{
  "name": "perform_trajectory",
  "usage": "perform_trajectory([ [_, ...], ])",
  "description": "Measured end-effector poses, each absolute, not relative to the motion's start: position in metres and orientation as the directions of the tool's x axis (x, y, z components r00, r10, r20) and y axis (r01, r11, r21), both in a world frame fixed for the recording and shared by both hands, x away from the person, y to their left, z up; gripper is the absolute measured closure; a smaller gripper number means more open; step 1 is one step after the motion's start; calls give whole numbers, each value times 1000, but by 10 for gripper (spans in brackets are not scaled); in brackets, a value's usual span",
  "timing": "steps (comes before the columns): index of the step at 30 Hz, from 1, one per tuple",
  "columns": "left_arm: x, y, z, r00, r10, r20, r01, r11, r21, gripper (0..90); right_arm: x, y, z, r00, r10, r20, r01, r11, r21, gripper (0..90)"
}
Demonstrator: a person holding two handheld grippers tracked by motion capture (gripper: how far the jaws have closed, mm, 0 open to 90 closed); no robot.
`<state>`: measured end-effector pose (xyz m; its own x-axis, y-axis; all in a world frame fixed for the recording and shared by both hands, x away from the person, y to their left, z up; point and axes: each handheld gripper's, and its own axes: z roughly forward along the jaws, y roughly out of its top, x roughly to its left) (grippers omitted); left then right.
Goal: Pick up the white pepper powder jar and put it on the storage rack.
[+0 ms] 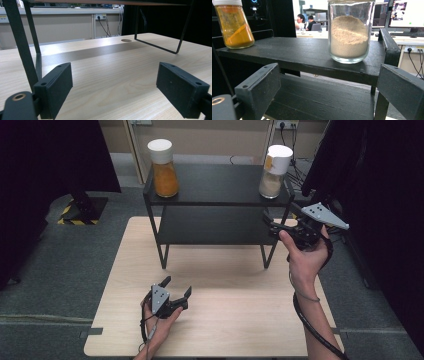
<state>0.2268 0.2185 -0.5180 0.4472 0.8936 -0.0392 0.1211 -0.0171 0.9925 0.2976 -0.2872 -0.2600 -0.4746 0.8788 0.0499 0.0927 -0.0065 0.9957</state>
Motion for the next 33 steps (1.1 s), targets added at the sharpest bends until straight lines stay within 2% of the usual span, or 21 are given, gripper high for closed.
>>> perform_trajectory([
  [33,227,218,-518,446,894,-38,119,-17,993,129,283,-291,-293,-509,859,52,128,16,992,50],
])
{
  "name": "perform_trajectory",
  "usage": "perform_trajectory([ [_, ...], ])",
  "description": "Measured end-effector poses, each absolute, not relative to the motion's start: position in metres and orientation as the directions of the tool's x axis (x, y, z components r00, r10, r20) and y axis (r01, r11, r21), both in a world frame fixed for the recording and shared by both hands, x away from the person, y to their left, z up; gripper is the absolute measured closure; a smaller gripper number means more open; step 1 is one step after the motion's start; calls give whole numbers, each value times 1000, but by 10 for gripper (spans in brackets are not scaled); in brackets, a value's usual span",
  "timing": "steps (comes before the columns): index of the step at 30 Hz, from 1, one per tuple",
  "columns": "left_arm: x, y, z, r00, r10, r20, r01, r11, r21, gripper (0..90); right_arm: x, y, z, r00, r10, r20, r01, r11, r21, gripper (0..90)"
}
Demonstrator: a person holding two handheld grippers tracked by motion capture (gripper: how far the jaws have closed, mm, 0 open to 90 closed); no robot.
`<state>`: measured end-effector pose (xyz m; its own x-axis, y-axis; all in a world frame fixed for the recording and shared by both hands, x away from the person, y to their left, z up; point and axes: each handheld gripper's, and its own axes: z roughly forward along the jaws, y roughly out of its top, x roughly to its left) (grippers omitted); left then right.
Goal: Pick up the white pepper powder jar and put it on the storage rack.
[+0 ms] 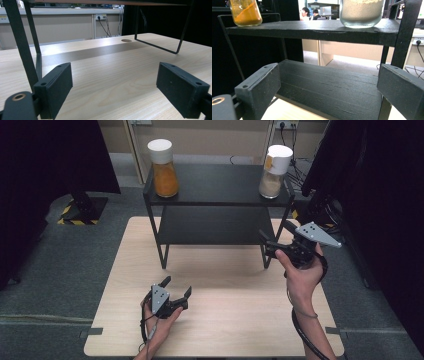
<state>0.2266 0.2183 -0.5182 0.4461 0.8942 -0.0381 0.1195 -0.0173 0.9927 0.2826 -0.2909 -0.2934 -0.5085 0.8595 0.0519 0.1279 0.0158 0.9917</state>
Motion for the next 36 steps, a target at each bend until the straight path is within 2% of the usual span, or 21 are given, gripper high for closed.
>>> perform_trajectory([
  [36,226,218,-518,445,895,-36,117,-19,993,128,281,-297,-336,-508,857,82,207,29,978,50],
])
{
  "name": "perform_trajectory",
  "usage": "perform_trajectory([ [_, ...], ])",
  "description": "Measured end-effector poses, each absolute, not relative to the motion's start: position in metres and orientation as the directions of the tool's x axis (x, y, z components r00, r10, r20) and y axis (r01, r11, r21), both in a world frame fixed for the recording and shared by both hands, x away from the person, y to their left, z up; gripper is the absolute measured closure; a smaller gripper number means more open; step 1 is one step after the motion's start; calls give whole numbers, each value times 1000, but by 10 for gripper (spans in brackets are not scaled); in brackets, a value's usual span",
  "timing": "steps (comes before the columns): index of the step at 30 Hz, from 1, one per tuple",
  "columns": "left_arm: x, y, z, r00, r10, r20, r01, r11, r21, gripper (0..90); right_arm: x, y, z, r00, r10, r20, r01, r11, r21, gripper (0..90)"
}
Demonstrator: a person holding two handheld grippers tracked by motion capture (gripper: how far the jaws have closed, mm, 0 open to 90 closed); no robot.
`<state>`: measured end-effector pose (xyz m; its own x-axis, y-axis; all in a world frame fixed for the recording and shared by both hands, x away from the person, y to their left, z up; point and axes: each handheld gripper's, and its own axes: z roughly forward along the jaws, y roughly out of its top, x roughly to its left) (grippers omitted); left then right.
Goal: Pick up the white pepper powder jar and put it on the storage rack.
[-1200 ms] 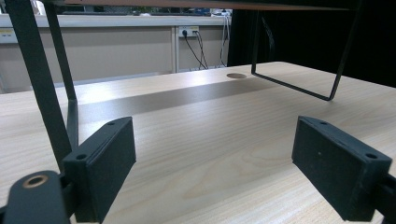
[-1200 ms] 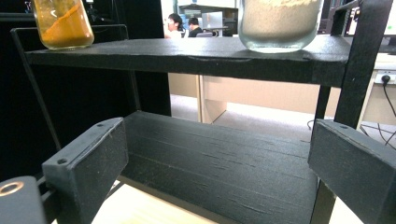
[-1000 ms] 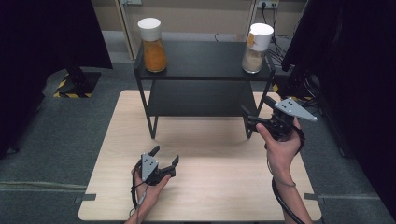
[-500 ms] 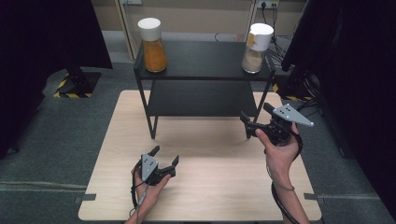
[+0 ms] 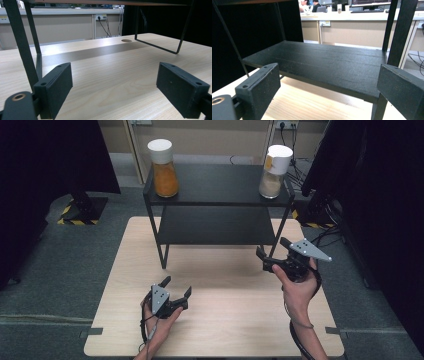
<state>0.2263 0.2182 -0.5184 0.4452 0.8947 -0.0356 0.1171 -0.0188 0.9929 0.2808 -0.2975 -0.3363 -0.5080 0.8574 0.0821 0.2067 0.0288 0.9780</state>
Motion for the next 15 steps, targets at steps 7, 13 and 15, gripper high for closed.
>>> perform_trajectory([
  [7,226,218,-519,445,895,-34,116,-20,993,128,281,-299,-346,-514,853,95,224,26,974,50],
  [13,226,218,-519,445,895,-34,116,-20,993,129,280,-300,-354,-513,852,109,242,22,970,50],
  [15,226,218,-518,445,895,-34,116,-20,993,129,280,-300,-356,-513,851,111,246,23,969,50],
])
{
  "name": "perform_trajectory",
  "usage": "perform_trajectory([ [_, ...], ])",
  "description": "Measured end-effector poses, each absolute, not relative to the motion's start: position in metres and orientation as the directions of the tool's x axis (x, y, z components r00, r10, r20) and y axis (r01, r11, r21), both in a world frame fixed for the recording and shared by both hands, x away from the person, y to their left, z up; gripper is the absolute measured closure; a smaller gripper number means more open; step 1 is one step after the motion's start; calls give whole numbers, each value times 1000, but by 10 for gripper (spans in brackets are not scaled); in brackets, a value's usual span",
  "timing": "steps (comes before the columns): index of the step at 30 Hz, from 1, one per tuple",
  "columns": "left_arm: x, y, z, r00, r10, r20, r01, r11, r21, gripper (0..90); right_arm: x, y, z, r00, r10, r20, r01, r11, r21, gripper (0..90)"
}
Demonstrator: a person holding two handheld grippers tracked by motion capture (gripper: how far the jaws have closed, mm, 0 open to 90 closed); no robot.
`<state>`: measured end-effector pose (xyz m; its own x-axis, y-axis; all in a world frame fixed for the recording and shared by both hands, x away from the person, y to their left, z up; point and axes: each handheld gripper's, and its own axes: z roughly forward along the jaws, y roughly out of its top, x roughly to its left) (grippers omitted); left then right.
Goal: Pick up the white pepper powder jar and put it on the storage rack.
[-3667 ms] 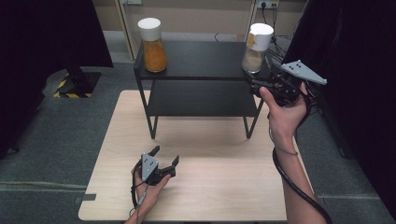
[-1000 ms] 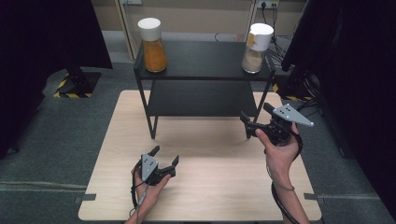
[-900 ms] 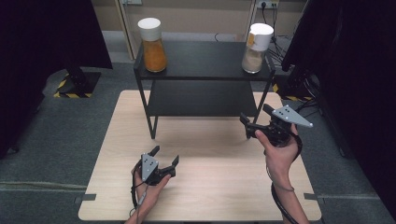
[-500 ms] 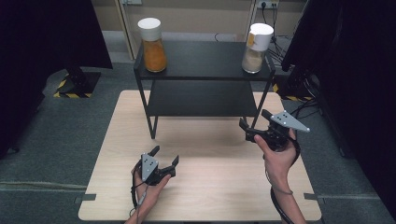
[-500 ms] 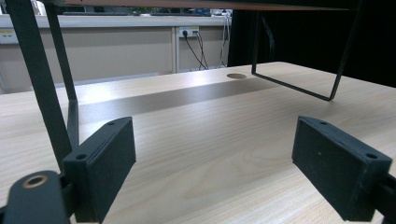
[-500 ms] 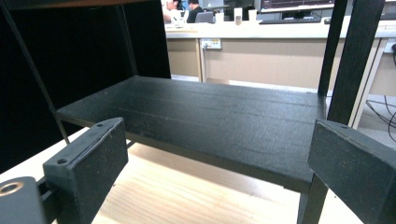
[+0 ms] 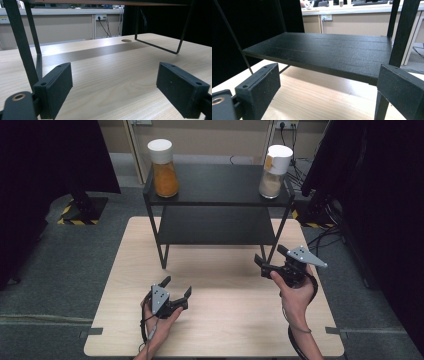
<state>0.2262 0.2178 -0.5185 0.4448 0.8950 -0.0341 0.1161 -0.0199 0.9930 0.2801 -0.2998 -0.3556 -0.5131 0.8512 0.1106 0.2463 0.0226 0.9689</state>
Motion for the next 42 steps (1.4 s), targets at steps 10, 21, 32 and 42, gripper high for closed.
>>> perform_trajectory([
  [10,226,218,-519,445,895,-34,115,-19,993,129,279,-300,-369,-512,851,118,262,24,965,50],
  [21,226,218,-519,444,895,-34,116,-20,993,128,277,-301,-384,-517,847,121,284,36,958,49],
  [32,226,218,-519,444,896,-34,114,-19,993,128,275,-303,-398,-514,847,135,317,42,947,48],
  [42,226,218,-519,443,896,-34,114,-18,993,127,272,-304,-407,-516,848,122,322,61,945,48],
])
